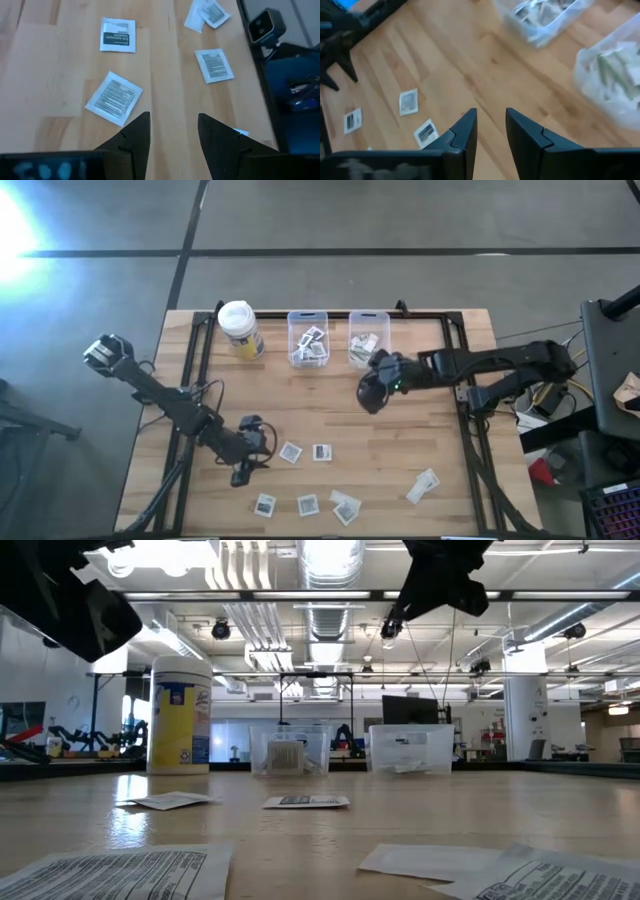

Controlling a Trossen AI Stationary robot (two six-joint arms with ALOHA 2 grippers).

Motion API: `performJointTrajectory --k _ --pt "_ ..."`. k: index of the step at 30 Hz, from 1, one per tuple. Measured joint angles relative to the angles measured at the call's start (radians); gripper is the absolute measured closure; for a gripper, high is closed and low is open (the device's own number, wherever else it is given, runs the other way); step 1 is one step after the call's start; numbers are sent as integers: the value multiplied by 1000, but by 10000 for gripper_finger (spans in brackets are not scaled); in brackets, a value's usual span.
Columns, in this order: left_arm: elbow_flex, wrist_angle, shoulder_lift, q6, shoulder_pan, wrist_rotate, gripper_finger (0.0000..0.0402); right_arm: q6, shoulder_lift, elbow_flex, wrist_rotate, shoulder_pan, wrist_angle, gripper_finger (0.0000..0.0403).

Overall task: Pick & Place First Aid Supplies
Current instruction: Put the towelette pack into the left transparent bin

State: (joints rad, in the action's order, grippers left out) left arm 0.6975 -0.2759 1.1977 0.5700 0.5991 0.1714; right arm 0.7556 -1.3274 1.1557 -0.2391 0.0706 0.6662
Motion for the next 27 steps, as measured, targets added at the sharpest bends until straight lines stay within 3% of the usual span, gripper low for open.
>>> performJointTrajectory --k 11,22,27 --pt "5 58 149 -192 4 10 243 57 -78 0 1 107 -5 317" --pt "121 56 306 -369 -1 69 243 56 -95 0 0 111 -19 330" --pt "135 50 368 -372 -20 69 243 54 -95 0 0 111 -21 327"
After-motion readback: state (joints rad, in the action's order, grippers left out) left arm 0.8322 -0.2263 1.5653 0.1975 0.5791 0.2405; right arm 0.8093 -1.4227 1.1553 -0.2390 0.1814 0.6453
